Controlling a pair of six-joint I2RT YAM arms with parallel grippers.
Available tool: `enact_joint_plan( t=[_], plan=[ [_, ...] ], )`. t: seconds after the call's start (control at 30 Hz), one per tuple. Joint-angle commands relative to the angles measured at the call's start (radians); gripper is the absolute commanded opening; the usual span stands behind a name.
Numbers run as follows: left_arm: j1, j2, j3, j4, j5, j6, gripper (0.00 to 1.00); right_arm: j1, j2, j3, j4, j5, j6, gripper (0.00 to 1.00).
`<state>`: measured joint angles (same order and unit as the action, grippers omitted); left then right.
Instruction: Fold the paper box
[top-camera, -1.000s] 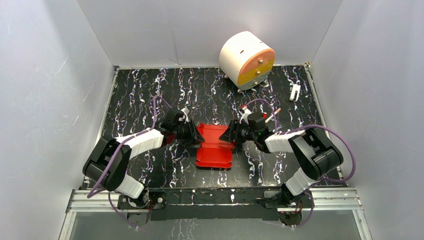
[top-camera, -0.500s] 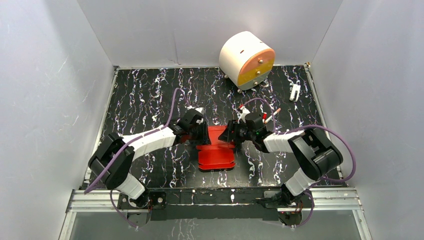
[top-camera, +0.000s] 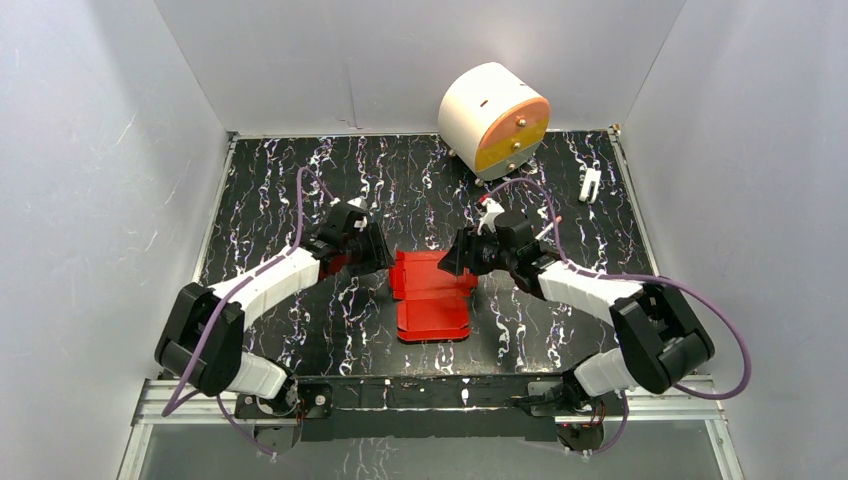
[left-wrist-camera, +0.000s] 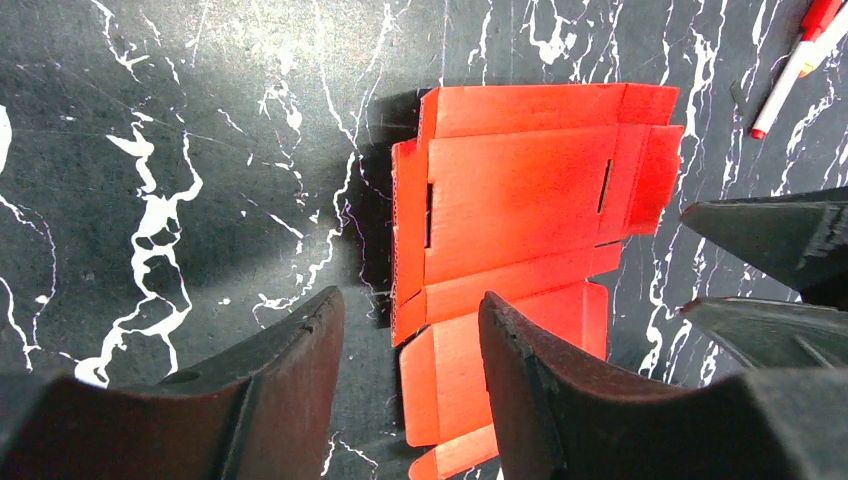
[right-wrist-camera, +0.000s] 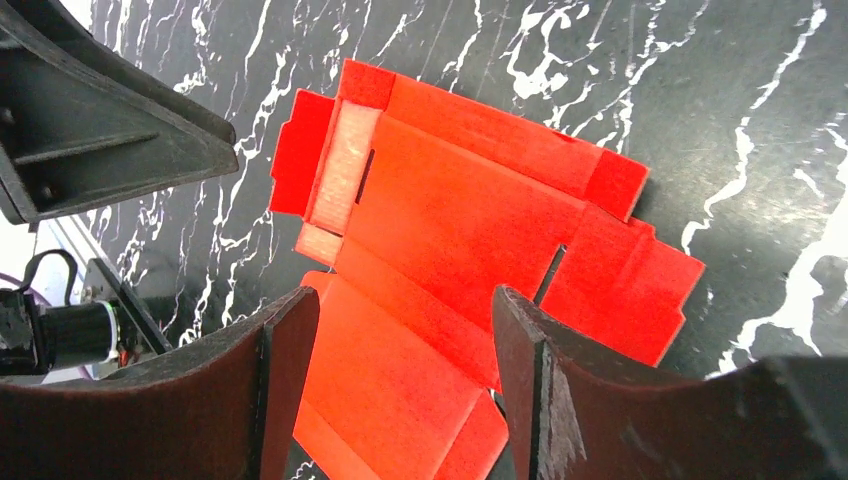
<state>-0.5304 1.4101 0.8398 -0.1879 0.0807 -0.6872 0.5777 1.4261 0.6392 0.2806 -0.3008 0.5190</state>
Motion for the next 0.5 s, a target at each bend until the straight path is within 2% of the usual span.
enact_joint_plan(
  t=[0.0, 0.13, 0.27, 0.47],
  plan=[
    [0.02, 0.014, -0.006, 0.012, 0.086, 0.012, 0.5, 0.001, -0.069, 0.041, -0.137, 0.106, -0.015, 0.73],
    [0.023, 0.066, 0.005, 0.037, 0.112, 0.012, 0.51, -0.004, -0.102, -0.003, -0.177, 0.167, 0.006, 0.73],
    [0.027, 0.118, 0.025, 0.051, 0.137, 0.013, 0.5, -0.017, -0.107, -0.043, -0.19, 0.158, 0.035, 0.72],
    [0.027, 0.151, 0.022, 0.081, 0.15, 0.002, 0.41, -0.018, -0.09, -0.1, -0.131, 0.115, 0.079, 0.68]
  ],
)
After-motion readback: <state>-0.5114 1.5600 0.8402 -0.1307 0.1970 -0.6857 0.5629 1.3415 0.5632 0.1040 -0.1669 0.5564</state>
